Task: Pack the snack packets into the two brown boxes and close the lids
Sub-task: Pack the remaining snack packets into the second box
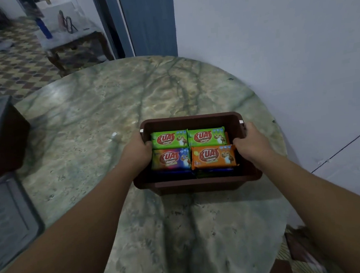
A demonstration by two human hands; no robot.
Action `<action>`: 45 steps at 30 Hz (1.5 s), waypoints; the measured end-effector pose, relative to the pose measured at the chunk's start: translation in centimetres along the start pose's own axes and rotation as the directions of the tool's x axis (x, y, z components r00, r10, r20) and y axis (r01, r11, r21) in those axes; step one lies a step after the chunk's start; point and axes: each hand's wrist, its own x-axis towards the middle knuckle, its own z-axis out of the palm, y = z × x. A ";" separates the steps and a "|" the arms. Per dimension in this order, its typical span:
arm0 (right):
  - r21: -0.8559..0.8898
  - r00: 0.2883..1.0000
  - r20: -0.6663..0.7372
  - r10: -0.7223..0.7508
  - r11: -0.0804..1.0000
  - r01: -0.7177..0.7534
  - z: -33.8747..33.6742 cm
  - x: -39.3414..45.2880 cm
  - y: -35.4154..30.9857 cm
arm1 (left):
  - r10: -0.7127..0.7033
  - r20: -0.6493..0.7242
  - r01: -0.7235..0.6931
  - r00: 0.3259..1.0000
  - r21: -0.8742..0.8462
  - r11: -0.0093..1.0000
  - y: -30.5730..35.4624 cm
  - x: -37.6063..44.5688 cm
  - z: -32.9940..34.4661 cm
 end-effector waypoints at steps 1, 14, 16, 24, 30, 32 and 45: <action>0.014 1.000 -0.012 0.023 1.000 -0.023 0.2 -0.6 0.0 | 0.021 0.011 -0.021 1.000 0.018 1.000 -0.3 0.1 -0.2; 0.059 0.976 -0.162 0.144 0.989 -0.136 8.5 -13.9 -3.3 | 0.187 0.181 -0.197 0.966 0.036 0.980 -9.9 -2.2 -8.2; 0.075 0.975 -0.165 0.148 0.988 -0.137 9.7 -15.7 -3.9 | 0.190 0.189 -0.203 0.963 0.055 0.978 -11.4 -2.8 -9.3; 0.163 0.984 -0.109 0.142 0.979 -0.123 13.7 -20.4 -5.2 | 0.152 0.156 -0.172 0.976 0.119 0.978 -16.8 -5.7 -13.1; 0.204 0.990 -0.074 0.119 0.974 -0.102 15.4 -23.7 -5.9 | 0.096 0.109 -0.113 0.989 0.160 0.981 -19.9 -8.1 -15.0; 0.196 0.990 -0.089 0.113 0.976 -0.094 15.9 -24.9 -6.2 | 0.104 0.112 -0.122 0.988 0.168 0.978 -20.5 -8.7 -15.4; 0.205 0.957 -0.193 0.216 0.963 -0.176 20.1 -32.5 -7.6 | 0.219 0.221 -0.257 0.950 0.161 0.953 -25.2 -9.4 -19.0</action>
